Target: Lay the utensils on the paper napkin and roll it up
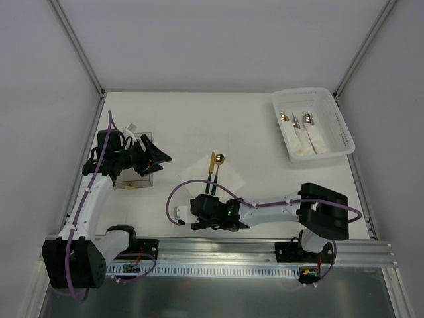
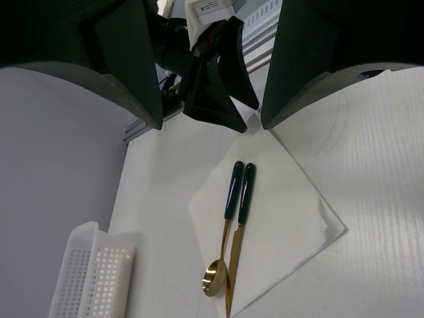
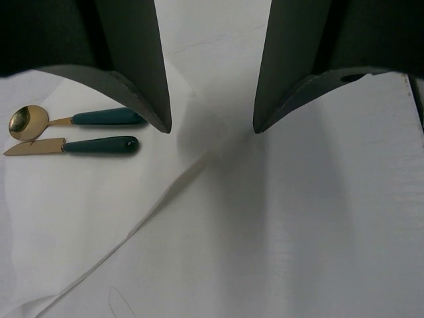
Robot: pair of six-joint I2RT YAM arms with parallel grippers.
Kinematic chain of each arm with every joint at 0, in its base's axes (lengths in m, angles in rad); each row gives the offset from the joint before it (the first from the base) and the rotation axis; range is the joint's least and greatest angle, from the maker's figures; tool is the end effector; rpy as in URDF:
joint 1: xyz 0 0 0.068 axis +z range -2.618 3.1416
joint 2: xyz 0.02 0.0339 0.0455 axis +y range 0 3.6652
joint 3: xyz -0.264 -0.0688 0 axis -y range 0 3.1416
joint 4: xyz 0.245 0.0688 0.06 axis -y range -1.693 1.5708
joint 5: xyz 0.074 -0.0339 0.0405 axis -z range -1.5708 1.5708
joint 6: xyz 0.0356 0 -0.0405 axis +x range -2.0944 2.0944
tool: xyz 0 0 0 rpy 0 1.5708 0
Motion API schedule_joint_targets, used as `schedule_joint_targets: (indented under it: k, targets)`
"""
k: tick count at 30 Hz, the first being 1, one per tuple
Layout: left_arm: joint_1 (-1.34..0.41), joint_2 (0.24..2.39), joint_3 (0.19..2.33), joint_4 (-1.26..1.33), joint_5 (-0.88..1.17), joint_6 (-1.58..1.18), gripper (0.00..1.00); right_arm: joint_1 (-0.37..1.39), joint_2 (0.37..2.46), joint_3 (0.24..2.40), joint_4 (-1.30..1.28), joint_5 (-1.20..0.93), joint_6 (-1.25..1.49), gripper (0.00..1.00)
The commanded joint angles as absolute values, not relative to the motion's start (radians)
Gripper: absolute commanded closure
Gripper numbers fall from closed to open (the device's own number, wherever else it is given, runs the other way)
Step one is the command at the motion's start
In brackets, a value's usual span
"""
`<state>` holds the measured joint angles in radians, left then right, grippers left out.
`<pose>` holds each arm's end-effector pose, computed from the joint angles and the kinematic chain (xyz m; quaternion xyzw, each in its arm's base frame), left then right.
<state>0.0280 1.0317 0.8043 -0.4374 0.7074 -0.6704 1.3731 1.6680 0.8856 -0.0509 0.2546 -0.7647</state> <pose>0.2168 -0.0171 0.2809 -0.1461 0.8444 -0.4251 0.2912 0.0745 0.3263 0.1658 -0.7891 0.4852 -0.0059 0.3766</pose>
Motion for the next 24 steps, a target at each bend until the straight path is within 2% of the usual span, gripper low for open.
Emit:
schedule_joint_targets:
  k: [1, 7, 13, 16, 17, 19, 24]
  targets:
    - [0.043, 1.017, 0.815, -0.420, 0.742, -0.680, 0.38, 1.373, 1.689, 0.884, 0.032, 0.307, -0.792, 0.44]
    - [0.044, 1.017, 0.811, -0.420, 0.738, -0.675, 0.38, 1.374, 1.704, 0.885, 0.054, 0.339, -0.796, 0.50]
    - [0.044, 1.023, 0.811, -0.419, 0.739, -0.667, 0.37, 1.370, 1.666, 0.894, 0.043, 0.344, -0.793, 0.62]
    - [0.046, 1.025, 0.815, -0.420, 0.741, -0.660, 0.37, 1.353, 1.638, 0.907, 0.018, 0.316, -0.790, 0.74]
    - [0.045, 1.023, 0.815, -0.420, 0.739, -0.657, 0.37, 1.347, 1.632, 0.910, 0.012, 0.307, -0.790, 0.85]
    - [0.044, 1.022, 0.815, -0.420, 0.738, -0.653, 0.37, 1.325, 1.628, 0.917, 0.005, 0.288, -0.792, 0.99]
    - [0.044, 1.019, 0.808, -0.422, 0.736, -0.638, 0.37, 1.264, 1.608, 0.923, -0.034, 0.200, -0.792, 1.00]
